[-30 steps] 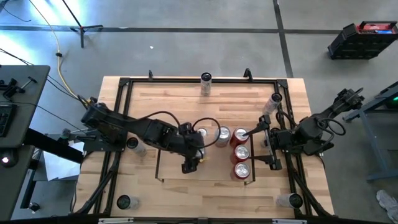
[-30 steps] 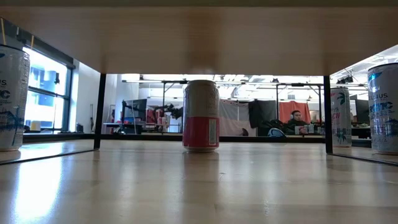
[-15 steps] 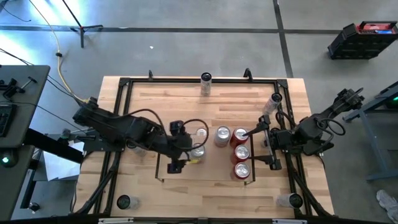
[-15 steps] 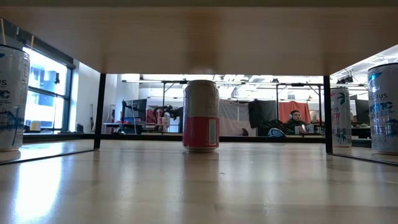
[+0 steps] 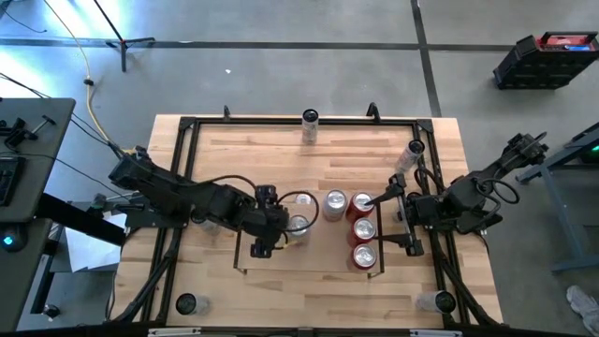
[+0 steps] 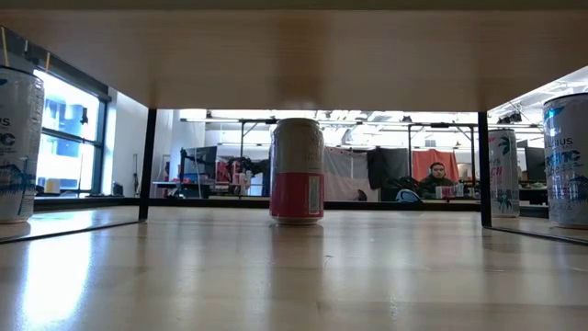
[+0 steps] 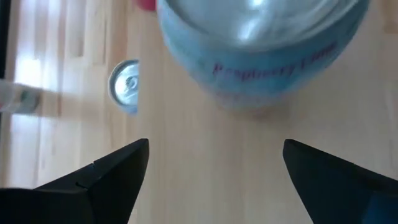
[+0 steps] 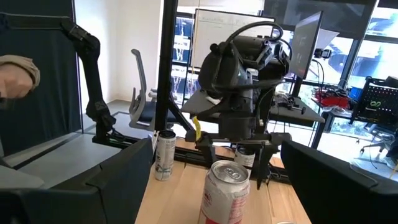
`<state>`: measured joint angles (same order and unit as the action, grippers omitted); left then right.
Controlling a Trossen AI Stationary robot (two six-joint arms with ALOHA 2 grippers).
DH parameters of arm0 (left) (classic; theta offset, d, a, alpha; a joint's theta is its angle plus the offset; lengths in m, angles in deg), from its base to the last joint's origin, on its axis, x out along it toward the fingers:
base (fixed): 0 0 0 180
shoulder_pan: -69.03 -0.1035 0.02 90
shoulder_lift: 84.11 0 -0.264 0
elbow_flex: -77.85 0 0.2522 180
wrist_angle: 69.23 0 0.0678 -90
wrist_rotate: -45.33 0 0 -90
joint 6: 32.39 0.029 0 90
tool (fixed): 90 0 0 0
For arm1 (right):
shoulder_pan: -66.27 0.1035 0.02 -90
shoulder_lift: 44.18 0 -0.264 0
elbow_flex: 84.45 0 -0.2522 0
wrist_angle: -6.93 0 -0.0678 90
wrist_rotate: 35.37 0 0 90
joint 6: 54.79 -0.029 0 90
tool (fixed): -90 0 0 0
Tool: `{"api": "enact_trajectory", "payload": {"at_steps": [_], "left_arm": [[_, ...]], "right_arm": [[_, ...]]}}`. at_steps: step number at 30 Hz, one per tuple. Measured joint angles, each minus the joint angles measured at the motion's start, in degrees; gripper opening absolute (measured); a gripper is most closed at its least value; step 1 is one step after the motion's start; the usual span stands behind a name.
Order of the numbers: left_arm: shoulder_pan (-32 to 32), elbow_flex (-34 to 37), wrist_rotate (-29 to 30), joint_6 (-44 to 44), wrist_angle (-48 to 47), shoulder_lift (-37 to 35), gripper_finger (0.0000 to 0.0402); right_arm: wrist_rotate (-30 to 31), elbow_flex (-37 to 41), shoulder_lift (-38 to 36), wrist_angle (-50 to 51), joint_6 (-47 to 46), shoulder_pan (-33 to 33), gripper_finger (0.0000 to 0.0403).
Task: Place canned beverage on shelf
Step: Put the right pink-white soda can on the shelf aligned with the other pink-white soda cans
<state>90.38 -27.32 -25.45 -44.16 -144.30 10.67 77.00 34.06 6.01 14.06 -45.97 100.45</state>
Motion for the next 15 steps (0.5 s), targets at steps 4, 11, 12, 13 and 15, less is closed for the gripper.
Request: {"api": "enact_trajectory", "payload": {"at_steps": [4,11,12,13,15], "left_arm": [[1.2,0.5,-0.6,2.0,4.6,-0.1,0.0333],[1.7,0.5,-2.0,1.8,10.3,-0.1,0.0267],[1.6,0.5,-2.2,1.2,10.6,0.0,0.0258],[1.5,0.5,-2.3,0.4,11.0,0.2,0.025],[1.3,0.5,-2.6,-0.3,11.7,0.5,0.0236]], "right_arm": [[0.0,0.0,0.0,0.0,0.0,0.0,0.0341],[0.0,0.0,0.0,0.0,0.0,0.0,0.0341],[0.0,0.0,0.0,0.0,0.0,0.0,0.0341],[0.0,0.0,0.0,0.0,0.0,0.0,0.0341],[0.0,0.0,0.0,0.0,0.0,0.0,0.0341]]}}
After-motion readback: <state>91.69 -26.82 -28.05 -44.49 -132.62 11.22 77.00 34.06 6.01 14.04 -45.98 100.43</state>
